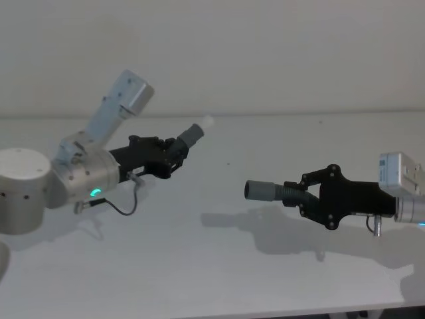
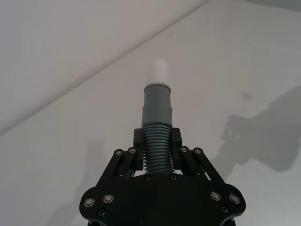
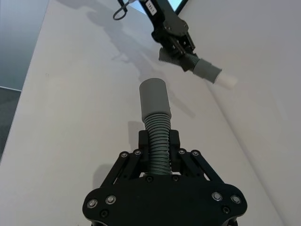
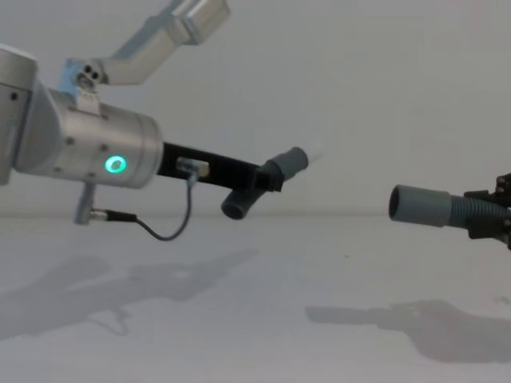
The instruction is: Use both hands to pick up one end of the pipe from the table, align the ends, and insert them.
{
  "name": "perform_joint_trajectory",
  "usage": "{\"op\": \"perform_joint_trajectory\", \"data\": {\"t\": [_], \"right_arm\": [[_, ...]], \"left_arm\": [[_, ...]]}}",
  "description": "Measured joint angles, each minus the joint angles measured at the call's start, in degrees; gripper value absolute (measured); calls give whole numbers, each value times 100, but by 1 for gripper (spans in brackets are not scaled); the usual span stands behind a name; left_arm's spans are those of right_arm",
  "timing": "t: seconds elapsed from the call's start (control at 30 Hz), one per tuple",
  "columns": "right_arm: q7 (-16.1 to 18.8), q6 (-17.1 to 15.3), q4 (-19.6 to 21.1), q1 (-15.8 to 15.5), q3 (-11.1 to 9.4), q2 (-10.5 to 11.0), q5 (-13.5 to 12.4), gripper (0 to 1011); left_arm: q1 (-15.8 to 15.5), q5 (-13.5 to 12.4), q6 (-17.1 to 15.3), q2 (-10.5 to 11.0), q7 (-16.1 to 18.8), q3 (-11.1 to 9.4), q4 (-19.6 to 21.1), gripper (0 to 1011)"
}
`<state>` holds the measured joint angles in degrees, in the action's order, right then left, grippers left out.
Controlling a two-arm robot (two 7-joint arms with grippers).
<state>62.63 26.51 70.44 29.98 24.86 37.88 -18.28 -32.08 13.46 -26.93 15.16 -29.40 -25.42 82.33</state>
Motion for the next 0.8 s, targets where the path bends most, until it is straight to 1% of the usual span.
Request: {"op": "perform_joint_trajectory", "data": {"t": [0.07, 0.13, 0.17, 0.2, 0.23, 0.3, 0.4, 0.47, 0.5, 0.57, 0.6, 0.7, 0.73, 0.8], "right_arm": [[0, 0, 0, 0, 0, 0, 0, 222], [0, 0, 0, 0, 0, 0, 0, 222], [0, 0, 0, 0, 0, 0, 0, 222], [0, 0, 0, 0, 0, 0, 0, 222], [0, 0, 0, 0, 0, 0, 0, 222], [0, 0, 0, 0, 0, 0, 0, 222], [0, 0, 0, 0, 0, 0, 0, 222], [0, 0, 0, 0, 0, 0, 0, 222], [0, 0, 0, 0, 0, 0, 0, 222], [0, 0, 0, 0, 0, 0, 0, 222], [0, 0, 0, 0, 0, 0, 0, 222], [0, 0, 0, 0, 0, 0, 0, 222], [0, 0, 0, 0, 0, 0, 0, 222], [0, 0, 0, 0, 0, 0, 0, 222]], "left_arm": [[-74, 103, 146, 96, -281, 18, -80, 293], [-129, 168, 231, 166, -457, 31, -144, 293], [-176, 244, 331, 228, -660, 43, -205, 293], [-176, 244, 331, 228, -660, 43, -205, 293], [-222, 309, 412, 286, -838, 55, -263, 293], [-271, 376, 496, 346, -1014, 67, -322, 293], [-408, 561, 711, 509, -1499, 99, -510, 293], [-456, 630, 786, 564, -1679, 111, -572, 293], [-507, 713, 869, 618, -1894, 122, -644, 293], [-562, 782, 940, 664, -2076, 131, -712, 293], [-608, 868, 1017, 720, -2295, 143, -788, 293], [-679, 979, 1098, 786, -2557, 158, -891, 293], [-728, 1055, 1146, 828, -2739, 166, -962, 293], [-776, 1142, 1192, 869, -2936, 174, -1026, 293]]}}
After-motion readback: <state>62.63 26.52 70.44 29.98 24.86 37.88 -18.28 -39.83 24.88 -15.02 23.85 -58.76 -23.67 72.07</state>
